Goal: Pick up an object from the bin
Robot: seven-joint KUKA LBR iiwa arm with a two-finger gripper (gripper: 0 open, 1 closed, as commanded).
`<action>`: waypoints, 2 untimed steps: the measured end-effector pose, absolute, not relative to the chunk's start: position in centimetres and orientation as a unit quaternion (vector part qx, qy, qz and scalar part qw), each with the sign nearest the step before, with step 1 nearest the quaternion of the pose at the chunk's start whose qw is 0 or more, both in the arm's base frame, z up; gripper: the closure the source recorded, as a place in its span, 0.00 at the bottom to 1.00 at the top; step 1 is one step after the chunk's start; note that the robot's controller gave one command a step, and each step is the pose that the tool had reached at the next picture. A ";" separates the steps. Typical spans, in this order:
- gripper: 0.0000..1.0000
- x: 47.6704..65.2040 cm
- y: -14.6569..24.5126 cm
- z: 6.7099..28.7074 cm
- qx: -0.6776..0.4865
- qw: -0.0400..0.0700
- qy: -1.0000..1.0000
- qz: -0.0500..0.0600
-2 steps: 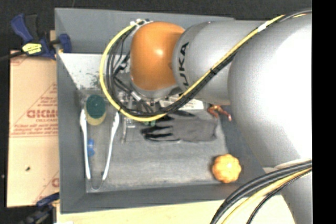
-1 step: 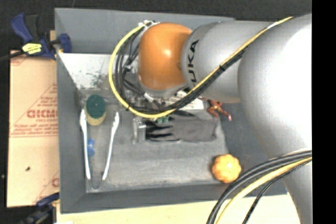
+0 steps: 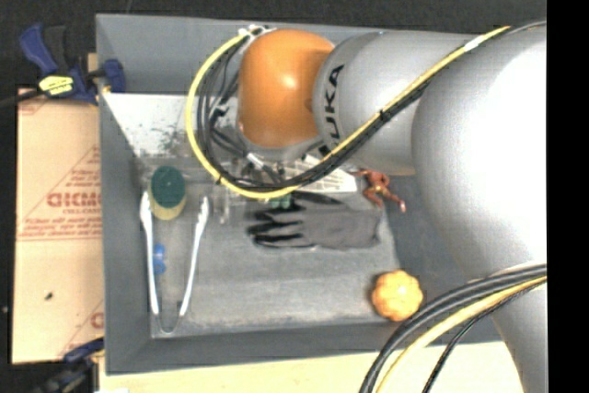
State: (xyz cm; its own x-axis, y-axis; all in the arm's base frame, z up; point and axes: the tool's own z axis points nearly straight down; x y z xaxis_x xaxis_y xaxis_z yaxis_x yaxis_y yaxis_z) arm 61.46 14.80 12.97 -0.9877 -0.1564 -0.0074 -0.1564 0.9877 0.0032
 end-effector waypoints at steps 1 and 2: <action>1.00 61.5 14.8 13.0 -0.078 0.003 0.997 0.002; 1.00 61.9 18.2 9.8 -0.123 0.013 0.992 0.002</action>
Offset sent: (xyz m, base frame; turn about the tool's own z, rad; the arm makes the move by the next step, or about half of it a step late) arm -0.0026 0.0341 -0.0403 -0.0924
